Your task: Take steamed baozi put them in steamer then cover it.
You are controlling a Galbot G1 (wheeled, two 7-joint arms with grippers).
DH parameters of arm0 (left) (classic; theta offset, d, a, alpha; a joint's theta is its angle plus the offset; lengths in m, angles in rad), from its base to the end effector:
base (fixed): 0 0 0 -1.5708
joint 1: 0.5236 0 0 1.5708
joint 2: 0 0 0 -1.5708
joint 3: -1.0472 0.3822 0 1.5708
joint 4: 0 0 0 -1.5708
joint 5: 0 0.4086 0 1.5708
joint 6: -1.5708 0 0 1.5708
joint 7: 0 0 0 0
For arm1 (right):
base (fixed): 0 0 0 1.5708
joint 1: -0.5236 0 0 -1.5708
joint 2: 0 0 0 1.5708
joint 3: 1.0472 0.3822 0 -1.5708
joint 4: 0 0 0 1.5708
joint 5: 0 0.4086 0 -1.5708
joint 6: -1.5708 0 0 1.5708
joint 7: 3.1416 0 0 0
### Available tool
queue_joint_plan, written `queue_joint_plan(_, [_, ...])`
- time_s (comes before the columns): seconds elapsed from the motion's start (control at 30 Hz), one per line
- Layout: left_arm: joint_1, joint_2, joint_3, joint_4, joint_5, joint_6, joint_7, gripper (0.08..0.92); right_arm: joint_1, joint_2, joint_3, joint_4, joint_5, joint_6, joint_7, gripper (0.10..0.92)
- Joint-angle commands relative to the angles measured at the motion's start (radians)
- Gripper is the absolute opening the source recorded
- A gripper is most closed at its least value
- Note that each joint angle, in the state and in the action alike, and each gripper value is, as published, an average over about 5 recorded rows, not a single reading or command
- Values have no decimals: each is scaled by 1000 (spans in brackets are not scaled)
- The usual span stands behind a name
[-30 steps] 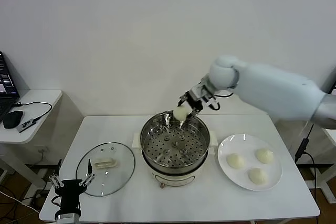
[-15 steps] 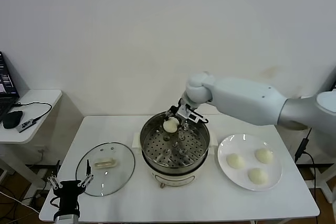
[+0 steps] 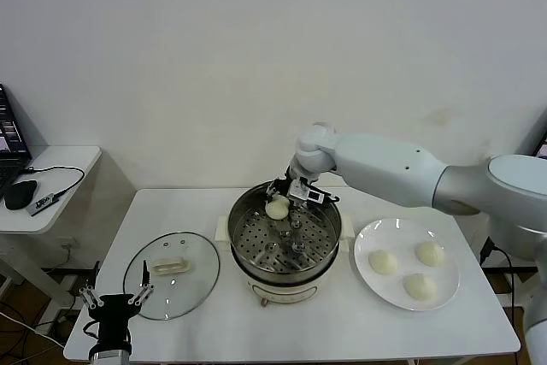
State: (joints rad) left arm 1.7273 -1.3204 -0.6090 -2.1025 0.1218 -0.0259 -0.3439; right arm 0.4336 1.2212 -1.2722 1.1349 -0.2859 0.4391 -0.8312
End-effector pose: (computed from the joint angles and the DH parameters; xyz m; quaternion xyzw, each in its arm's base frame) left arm 0.1709 0.0725 -0.3467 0.1256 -0.9730 -0.1924 0.0205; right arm 0.6348 0.1492 -0.1403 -0.6167 0.1995 -0.7607 0.0349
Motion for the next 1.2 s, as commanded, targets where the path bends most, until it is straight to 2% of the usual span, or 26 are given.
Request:
queue_joint_plan(0.03, [2, -1, 1, -2, 1, 0, 0, 823, 23, -9, -4, 19, 24, 20, 1, 668])
queue_joint_plan(0.17, [6, -2, 2, -9, 3, 1, 1, 823, 103, -62, -5, 100, 152, -61, -52, 779])
queue_joint_plan(0.27, [12, 0, 1, -21, -2, 6, 6, 823, 185, -132, -18, 197, 266, -173, -121, 816])
queue_joint_plan(0.4, [20, 5, 1, -40, -13, 18, 16, 823, 280, -255, -33, 322, 352, -312, -196, 822])
queue_joint_plan(0.63, [16, 21, 0, -58, -26, 25, 28, 823, 331, -504, -44, 480, 440, -565, -222, 823])
queue_joint_plan(0.87, [9, 49, 1, -59, -31, 27, 35, 823, 251, -782, -4, 599, 464, -713, -212, 823])
queue_joint_plan(1.07, [-2, 70, 5, -39, -34, 26, 37, 823, 140, -898, 27, 616, 414, -714, -215, 823])
queue_joint_plan(1.2, [-9, 76, 9, -24, -34, 26, 38, 823, -54, -925, 126, 606, 365, -710, -205, 823])
